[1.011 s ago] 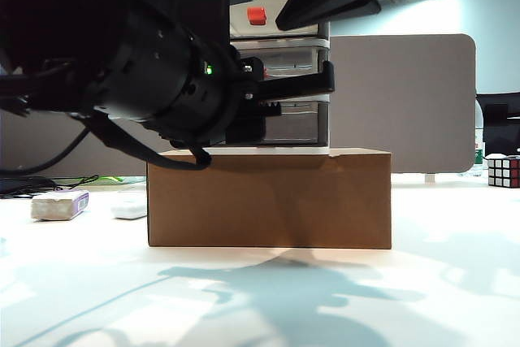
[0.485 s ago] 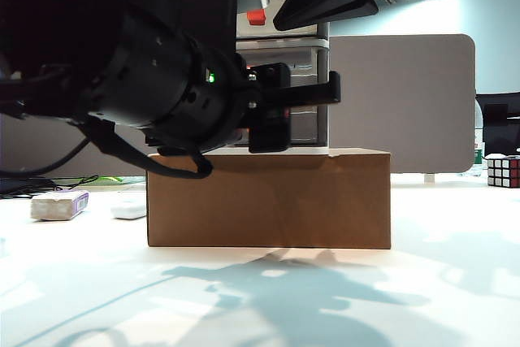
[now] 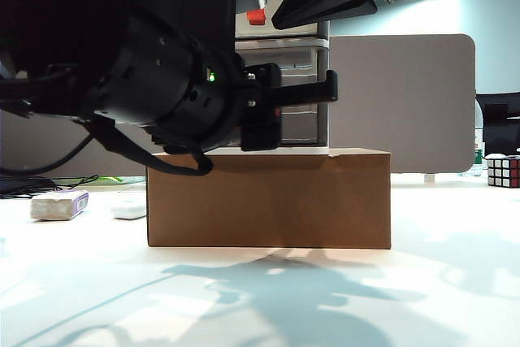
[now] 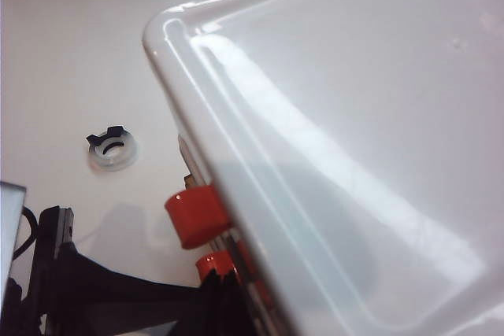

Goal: Open the third layer of the drawer on the table, pick up the transparent tape on the table and put it in, and finally close the drawer.

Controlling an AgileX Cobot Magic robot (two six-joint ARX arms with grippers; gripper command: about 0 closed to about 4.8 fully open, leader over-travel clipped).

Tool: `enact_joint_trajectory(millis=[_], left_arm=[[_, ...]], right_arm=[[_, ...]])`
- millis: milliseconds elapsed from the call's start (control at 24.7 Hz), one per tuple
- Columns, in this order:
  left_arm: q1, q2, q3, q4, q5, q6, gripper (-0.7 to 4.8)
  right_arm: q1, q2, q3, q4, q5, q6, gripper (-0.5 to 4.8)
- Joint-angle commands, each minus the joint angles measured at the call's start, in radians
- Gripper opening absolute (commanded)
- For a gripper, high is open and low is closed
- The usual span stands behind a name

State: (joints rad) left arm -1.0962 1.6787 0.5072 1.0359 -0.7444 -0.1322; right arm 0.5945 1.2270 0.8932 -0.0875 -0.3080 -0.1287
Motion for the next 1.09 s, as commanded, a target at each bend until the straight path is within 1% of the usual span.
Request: enact_joint_trajectory(millis=[40,607,809,1011,1051,1092], left_arm=[[0.002,-0.001,0.002,0.013,-0.003,-0.007,1.14],[0.014,-0.001,0.013,0.011,-0.002,-0.007,1.13],[0.015,-0.001,0.027,-0.008,-0.002,-0.006,0.56],[0.014,-0.001,0.028,-0.019,-0.002,-0.007,0.46],[0.014,-0.001,0.028,-0.019,-0.002,-0.007,0.34],[0.014,-0.001,0.028,-0.019,-0.002,-0.006,0.10]], right_arm=[[0.002,-0.005,0.005,0.017,-0.006,-0.003,-0.05],[0.002,-0.005,0.004,0.016,-0.009,-0.003,-0.05],[0.002,-0.005,0.004,0.016,-0.009,-0.003,-0.05],[0.002,-0.004,0.004,0.014,-0.009,-0.003,-0.05],[0.002,-0.004,0.004,0.014,-0.009,-0.003,-0.05],[0.002,-0.004,0.004,0.014,-0.009,-0.003,-0.05]])
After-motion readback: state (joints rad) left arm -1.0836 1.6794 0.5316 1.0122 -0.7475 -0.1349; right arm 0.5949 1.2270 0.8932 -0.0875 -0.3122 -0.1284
